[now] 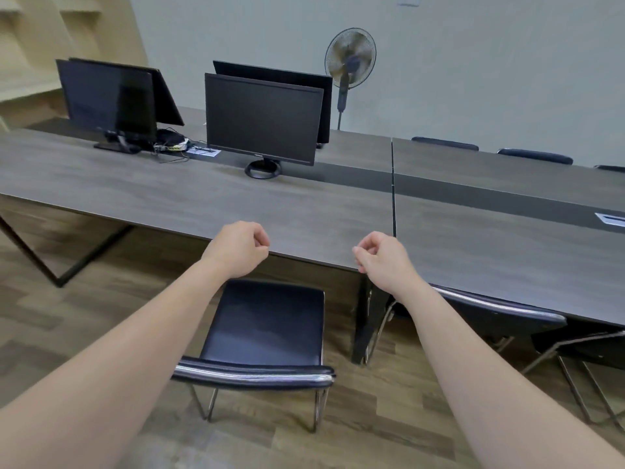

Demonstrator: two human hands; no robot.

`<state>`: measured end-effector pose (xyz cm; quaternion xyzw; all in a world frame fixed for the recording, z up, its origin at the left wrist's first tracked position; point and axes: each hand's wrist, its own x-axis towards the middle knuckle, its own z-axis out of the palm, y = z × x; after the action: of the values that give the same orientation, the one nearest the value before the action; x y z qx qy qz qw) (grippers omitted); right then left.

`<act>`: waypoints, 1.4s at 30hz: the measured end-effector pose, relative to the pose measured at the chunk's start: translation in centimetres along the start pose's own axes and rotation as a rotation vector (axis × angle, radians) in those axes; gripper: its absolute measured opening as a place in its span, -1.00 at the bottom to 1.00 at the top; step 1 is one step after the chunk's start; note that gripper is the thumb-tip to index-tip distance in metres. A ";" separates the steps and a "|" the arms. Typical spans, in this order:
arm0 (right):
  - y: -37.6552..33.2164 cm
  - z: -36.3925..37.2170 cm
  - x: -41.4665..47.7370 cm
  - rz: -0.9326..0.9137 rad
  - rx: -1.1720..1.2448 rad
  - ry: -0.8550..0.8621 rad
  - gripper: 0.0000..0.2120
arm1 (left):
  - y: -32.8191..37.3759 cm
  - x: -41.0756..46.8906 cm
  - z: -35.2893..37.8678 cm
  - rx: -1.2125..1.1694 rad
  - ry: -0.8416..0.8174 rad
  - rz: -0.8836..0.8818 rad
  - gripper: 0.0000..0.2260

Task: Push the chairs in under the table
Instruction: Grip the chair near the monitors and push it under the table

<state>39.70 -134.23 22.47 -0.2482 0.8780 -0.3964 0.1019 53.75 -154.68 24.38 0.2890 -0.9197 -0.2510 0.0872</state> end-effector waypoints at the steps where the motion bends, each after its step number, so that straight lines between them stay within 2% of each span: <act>1: -0.5 0.6 -0.1 0.007 -0.015 -0.006 -0.88 | -0.8 0.1 -0.1 0.006 -0.007 -0.005 -0.85; 6: -2.3 4.4 0.5 0.046 -0.066 0.015 -0.88 | -5.4 1.4 -0.6 0.014 -0.069 -0.005 -0.82; 12: -1.4 10.6 0.0 0.195 -0.126 -0.039 -0.85 | -12.7 2.4 1.4 0.098 -0.255 0.015 -0.87; 15: 0.6 14.1 -1.3 0.263 -0.192 -0.099 -0.91 | -16.9 1.8 3.7 0.138 -0.393 0.006 -0.88; 19: 3.7 18.3 -3.2 0.355 -0.301 -0.242 -0.93 | -21.9 -0.2 7.6 0.245 -0.689 -0.013 -0.50; 22: 5.7 20.9 -3.7 0.413 -0.398 -0.362 -0.78 | -25.5 -1.4 10.4 0.352 -0.782 -0.023 -0.32; 24: 6.7 22.2 -4.3 0.422 -0.505 -0.433 -0.58 | -27.3 -2.1 11.8 0.449 -0.780 0.005 -0.29; 26: 7.3 23.2 -4.9 0.396 -0.646 -0.488 -0.49 | -28.6 -2.3 12.8 0.535 -0.738 0.066 -0.31; 29: 8.6 24.8 -5.9 0.322 -0.830 -0.525 -0.54 | -29.9 -2.6 13.9 0.590 -0.675 0.124 -0.35; 32: 9.6 25.6 -6.3 0.258 -0.917 -0.487 -0.61 | -30.7 -2.8 14.9 0.584 -0.604 0.148 -0.42; 38: 11.7 26.4 -6.1 0.207 -0.977 -0.437 -0.65 | -31.7 -3.2 16.1 0.590 -0.445 0.173 -0.57; 42: 12.3 26.7 -6.4 0.229 -0.935 -0.357 -0.68 | -31.9 -3.3 16.8 0.600 -0.379 0.177 -0.63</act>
<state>50.89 -141.23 -4.56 -0.2333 0.9519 0.1010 0.1709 66.92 -168.43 -6.39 0.1692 -0.9737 -0.0106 -0.1521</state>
